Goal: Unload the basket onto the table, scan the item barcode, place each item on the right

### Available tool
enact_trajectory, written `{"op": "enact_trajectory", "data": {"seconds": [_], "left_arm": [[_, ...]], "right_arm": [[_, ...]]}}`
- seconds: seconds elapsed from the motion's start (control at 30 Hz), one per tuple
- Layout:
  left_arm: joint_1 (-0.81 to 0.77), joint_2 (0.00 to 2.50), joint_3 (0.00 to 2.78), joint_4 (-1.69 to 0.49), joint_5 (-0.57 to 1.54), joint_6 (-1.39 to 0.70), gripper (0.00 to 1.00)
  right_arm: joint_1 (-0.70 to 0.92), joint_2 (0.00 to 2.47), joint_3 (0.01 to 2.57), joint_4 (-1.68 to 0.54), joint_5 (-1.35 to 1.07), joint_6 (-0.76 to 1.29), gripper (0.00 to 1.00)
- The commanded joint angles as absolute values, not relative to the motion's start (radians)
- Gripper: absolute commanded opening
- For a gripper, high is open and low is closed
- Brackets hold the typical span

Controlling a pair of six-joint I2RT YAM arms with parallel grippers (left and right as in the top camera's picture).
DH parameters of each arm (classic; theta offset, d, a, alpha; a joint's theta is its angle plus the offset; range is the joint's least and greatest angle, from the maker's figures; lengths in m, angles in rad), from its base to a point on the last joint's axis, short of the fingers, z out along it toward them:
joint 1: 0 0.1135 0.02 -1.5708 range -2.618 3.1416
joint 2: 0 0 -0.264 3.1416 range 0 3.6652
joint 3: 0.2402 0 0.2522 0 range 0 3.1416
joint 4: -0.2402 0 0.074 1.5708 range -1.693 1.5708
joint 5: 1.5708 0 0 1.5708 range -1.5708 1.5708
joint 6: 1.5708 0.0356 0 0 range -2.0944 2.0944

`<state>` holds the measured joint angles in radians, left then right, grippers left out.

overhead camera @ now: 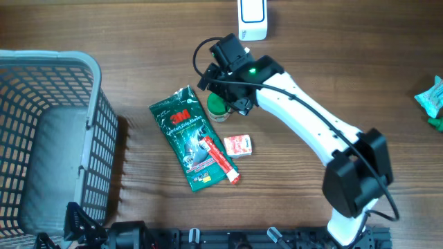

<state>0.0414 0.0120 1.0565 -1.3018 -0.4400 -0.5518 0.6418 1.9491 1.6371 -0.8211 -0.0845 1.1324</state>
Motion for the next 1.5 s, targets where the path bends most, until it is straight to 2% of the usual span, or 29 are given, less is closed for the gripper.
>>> {"op": "enact_trajectory", "data": {"seconds": [0.0,0.27,0.33,0.47,0.6,0.7,0.83,1.03,1.23,1.27,1.33,1.47], "left_arm": [[0.044,0.004,1.038,-1.323,-0.431,-0.559,1.0],[0.044,0.005,1.038,-1.323,-0.431,-0.559,1.0],[0.044,0.004,1.038,-1.323,-0.431,-0.559,1.0],[0.044,0.004,1.038,-1.323,-0.431,-0.558,1.0],[0.044,0.005,1.038,-1.323,-0.431,-0.559,1.0],[0.044,0.004,1.038,-1.323,-0.431,-0.559,1.0],[0.044,0.005,1.038,-1.323,-0.431,-0.559,1.0],[0.044,0.005,1.038,-1.323,-0.431,-0.559,1.0],[0.044,0.005,1.038,-1.323,-0.431,-0.559,1.0],[0.044,0.004,1.038,-1.323,-0.431,-0.559,1.0],[0.044,0.004,1.038,-1.323,-0.431,-0.559,1.0],[0.044,0.005,1.038,-1.323,-0.431,-0.559,1.0]], "right_arm": [[0.648,2.036,1.638,-0.811,-0.022,1.181,0.99],[0.648,2.104,1.638,-0.756,-0.023,1.183,0.99],[0.649,2.111,1.638,-0.761,-0.023,1.181,0.92],[0.649,2.115,1.638,-0.781,-0.073,1.147,0.84],[0.649,2.115,1.638,-0.844,-0.077,1.11,0.8],[0.648,2.115,1.638,-0.863,-0.073,1.0,0.78],[0.614,2.107,1.638,-0.97,-0.035,0.867,0.77],[0.48,2.074,1.657,-1.14,0.073,0.662,0.79],[0.381,1.981,1.768,-1.252,0.065,0.659,0.83],[0.377,1.955,1.798,-1.287,0.064,0.688,0.85],[0.377,1.903,1.84,-1.361,0.069,0.812,1.0],[0.369,1.806,1.847,-1.599,0.016,1.529,1.0]]}}
